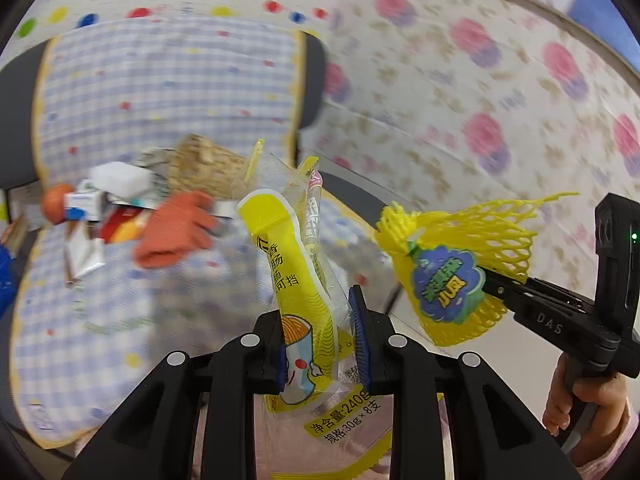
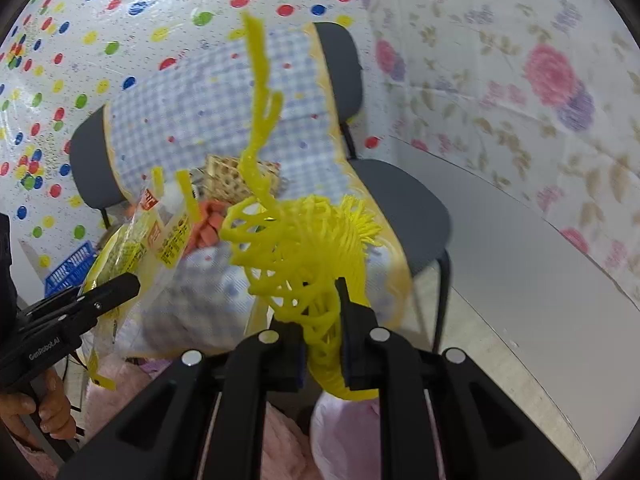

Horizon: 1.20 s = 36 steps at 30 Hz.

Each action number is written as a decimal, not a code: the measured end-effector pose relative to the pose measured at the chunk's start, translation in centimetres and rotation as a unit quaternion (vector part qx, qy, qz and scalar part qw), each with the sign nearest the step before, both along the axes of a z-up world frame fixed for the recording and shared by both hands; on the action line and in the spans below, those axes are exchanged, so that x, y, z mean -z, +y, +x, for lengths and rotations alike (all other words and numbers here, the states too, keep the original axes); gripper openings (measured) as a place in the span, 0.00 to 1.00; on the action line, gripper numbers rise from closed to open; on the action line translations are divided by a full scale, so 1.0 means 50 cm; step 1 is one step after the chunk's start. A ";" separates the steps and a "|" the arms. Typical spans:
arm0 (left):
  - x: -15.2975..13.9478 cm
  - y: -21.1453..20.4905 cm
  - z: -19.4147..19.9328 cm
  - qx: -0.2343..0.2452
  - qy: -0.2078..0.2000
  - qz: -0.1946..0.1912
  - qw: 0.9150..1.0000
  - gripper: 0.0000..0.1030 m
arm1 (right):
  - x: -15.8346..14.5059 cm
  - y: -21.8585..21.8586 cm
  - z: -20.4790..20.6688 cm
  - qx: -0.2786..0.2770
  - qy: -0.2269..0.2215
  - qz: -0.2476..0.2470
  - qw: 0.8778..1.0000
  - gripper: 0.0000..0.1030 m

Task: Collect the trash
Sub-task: 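Carry both items to the pink-lined trash bin and open both grippers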

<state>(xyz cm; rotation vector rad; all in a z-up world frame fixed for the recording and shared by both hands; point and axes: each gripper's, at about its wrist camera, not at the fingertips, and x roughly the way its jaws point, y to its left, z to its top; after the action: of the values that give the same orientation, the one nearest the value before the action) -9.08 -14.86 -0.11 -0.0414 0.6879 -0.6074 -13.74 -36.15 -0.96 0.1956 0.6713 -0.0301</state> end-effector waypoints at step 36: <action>0.229 -0.268 -0.012 0.145 0.121 0.065 0.980 0.70 | 0.288 -0.160 -0.093 0.100 0.132 0.029 0.986 0.50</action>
<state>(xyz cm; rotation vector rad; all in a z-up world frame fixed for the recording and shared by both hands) -9.68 -28.27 -11.58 0.1098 0.9792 -0.8444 -18.37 -44.13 -15.35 0.3180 0.9154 -0.2338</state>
